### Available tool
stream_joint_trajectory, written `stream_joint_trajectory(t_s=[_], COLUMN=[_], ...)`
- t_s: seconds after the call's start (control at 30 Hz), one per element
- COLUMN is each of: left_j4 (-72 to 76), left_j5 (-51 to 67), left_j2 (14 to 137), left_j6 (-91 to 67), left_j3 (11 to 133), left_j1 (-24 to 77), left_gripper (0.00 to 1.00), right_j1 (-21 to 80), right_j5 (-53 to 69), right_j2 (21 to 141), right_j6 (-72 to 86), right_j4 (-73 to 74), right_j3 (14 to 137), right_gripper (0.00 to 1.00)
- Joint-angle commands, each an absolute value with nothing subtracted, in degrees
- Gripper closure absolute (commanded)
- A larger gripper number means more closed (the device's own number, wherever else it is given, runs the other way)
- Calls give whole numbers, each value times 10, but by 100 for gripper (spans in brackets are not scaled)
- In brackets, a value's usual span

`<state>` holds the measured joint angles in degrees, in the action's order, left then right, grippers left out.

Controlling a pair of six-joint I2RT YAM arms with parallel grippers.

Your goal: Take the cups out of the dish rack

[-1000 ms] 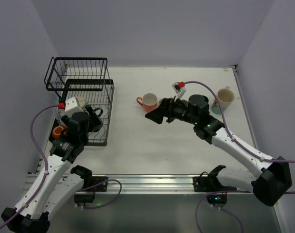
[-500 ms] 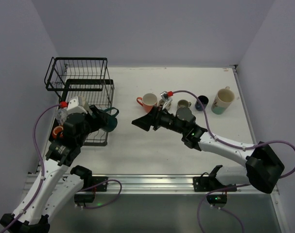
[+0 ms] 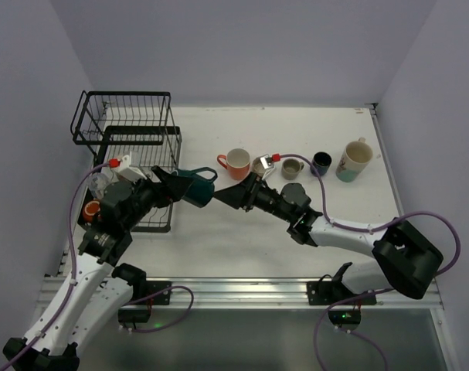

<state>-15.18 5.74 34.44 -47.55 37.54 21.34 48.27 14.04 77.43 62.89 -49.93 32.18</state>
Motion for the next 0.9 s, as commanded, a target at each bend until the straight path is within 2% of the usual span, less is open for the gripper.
stream_joint_trajectory(t_s=[0.0, 0.27, 0.37, 0.47, 0.63, 0.73, 0.77, 0.83, 0.87], left_j4=[-32, 97, 112, 119, 126, 129, 130, 130, 130], left_j5=[116, 185, 192, 202, 220, 228, 230, 236, 236], left_j2=[328, 327, 327, 330, 334, 333, 333, 330, 328], left_j6=[-521, -608, -622, -626, -624, -621, -621, -615, -613], left_j3=[372, 319, 314, 311, 299, 290, 287, 282, 280], left_j1=[211, 212, 215, 220, 224, 226, 227, 227, 227], left_gripper=[99, 100, 100, 99, 94, 87, 81, 70, 57], right_j1=[488, 491, 493, 493, 496, 497, 497, 497, 497], right_j5=[141, 175, 176, 174, 181, 188, 189, 187, 187], right_j2=[783, 830, 829, 823, 830, 838, 841, 841, 840], right_j6=[635, 675, 672, 660, 656, 664, 665, 671, 671], right_j4=[-579, -682, -705, -715, -716, -728, -731, -745, -750], right_j3=[336, 339, 343, 352, 373, 381, 381, 378, 374], right_gripper=[23, 30, 34, 42, 47, 52, 60, 69, 79])
